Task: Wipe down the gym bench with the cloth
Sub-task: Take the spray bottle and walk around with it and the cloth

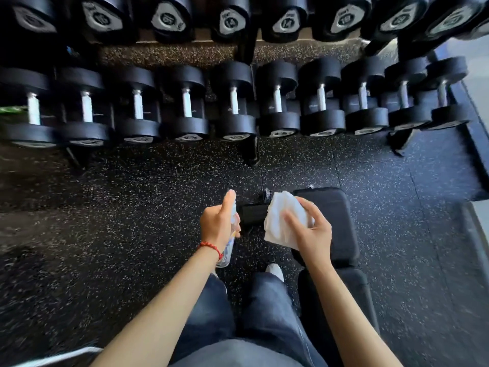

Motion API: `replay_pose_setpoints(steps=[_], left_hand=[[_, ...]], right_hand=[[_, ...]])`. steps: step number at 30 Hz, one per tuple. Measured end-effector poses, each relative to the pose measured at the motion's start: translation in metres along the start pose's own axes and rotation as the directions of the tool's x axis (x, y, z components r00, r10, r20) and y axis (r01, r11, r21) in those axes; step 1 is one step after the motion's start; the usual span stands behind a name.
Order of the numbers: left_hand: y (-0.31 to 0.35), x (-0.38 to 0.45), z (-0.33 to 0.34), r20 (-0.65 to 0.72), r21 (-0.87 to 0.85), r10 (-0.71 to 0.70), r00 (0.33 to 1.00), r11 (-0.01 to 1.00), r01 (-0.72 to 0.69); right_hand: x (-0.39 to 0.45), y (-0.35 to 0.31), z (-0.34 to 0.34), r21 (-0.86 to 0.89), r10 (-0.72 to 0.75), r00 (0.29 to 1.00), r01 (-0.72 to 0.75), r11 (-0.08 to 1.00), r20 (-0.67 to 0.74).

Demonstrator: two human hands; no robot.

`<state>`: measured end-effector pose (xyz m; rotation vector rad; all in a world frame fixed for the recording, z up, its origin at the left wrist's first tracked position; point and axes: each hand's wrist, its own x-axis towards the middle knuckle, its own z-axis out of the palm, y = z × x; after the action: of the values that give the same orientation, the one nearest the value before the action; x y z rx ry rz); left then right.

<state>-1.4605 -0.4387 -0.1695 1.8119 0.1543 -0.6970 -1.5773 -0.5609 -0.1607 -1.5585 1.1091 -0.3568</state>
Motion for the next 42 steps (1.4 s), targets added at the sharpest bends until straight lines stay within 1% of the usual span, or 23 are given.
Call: replay_pose_setpoints(steps=[7,10,14,19,23,27,30,33,39,42], left_hand=[[0.003,0.036,-0.110,-0.184,-0.126,-0.022,0.983,0.992,-0.001],[-0.003,0.044,-0.150,-0.264,-0.174,-0.065,0.962,0.985,0.019],[-0.008,0.048,-0.198,-0.341,-0.263,-0.116,0.933,0.965,0.024],[-0.014,0.056,-0.248,-0.467,-0.338,-0.193,0.863,0.941,0.028],[-0.015,0.064,-0.284,-0.537,-0.414,-0.238,0.809,0.910,-0.007],[-0.011,0.082,-0.326,-0.624,-0.406,-0.244,0.743,0.913,-0.042],[-0.002,0.097,-0.358,-0.665,-0.446,-0.285,0.691,0.893,-0.062],[0.010,0.114,-0.387,-0.705,-0.507,-0.345,0.619,0.856,-0.099],[0.026,0.137,-0.443,-0.774,-0.520,-0.389,0.499,0.841,-0.151],[0.025,0.143,-0.468,-0.783,-0.553,-0.433,0.446,0.813,-0.182]], right_hand=[[-0.010,-0.046,0.108,-0.029,-0.075,0.983,0.081,0.996,0.166],[-0.015,-0.057,0.149,-0.057,-0.124,0.962,0.142,0.988,0.241],[-0.022,-0.077,0.199,-0.089,-0.154,0.923,0.196,0.977,0.353],[-0.027,-0.101,0.257,-0.098,-0.194,0.840,0.280,0.955,0.506],[-0.027,-0.118,0.305,-0.103,-0.216,0.769,0.343,0.934,0.601],[-0.026,-0.138,0.360,-0.097,-0.237,0.665,0.424,0.900,0.709],[-0.024,-0.159,0.404,-0.075,-0.248,0.591,0.467,0.881,0.767],[-0.018,-0.182,0.449,-0.051,-0.244,0.514,0.493,0.869,0.822],[-0.015,-0.223,0.528,-0.001,-0.237,0.354,0.559,0.829,0.905],[-0.023,-0.234,0.563,-0.002,-0.208,0.308,0.564,0.826,0.928]])
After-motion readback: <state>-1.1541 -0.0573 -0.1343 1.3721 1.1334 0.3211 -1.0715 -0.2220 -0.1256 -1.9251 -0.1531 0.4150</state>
